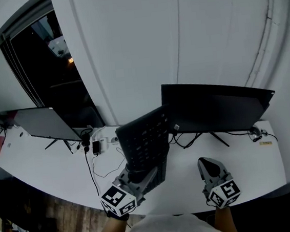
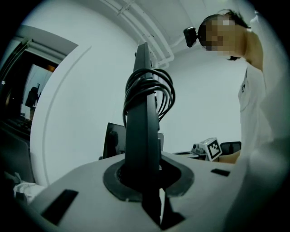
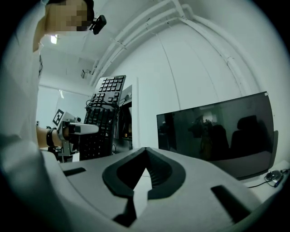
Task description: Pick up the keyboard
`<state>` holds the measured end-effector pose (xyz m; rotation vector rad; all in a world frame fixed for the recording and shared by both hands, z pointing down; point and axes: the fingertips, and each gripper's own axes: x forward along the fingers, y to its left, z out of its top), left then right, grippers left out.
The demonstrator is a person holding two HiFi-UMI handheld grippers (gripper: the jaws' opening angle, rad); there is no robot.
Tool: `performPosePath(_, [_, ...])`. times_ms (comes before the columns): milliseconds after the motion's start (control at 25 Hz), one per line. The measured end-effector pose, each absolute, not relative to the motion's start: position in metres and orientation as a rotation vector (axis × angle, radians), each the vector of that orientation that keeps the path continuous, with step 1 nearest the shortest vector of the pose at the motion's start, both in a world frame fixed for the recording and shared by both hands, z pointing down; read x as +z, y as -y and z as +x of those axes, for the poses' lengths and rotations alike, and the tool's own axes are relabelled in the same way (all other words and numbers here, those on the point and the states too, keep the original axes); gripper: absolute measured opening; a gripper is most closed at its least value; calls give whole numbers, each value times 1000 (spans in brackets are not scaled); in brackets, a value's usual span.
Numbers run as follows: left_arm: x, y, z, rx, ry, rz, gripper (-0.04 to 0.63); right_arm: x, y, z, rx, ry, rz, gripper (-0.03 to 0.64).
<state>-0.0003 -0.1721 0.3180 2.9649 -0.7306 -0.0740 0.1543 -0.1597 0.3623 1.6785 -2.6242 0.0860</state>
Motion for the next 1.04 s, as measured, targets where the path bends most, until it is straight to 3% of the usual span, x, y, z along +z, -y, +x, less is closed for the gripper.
performPosePath(1040, [340,168,-6,-14,695,2916,61,376,157,140,111,2614,1606,0])
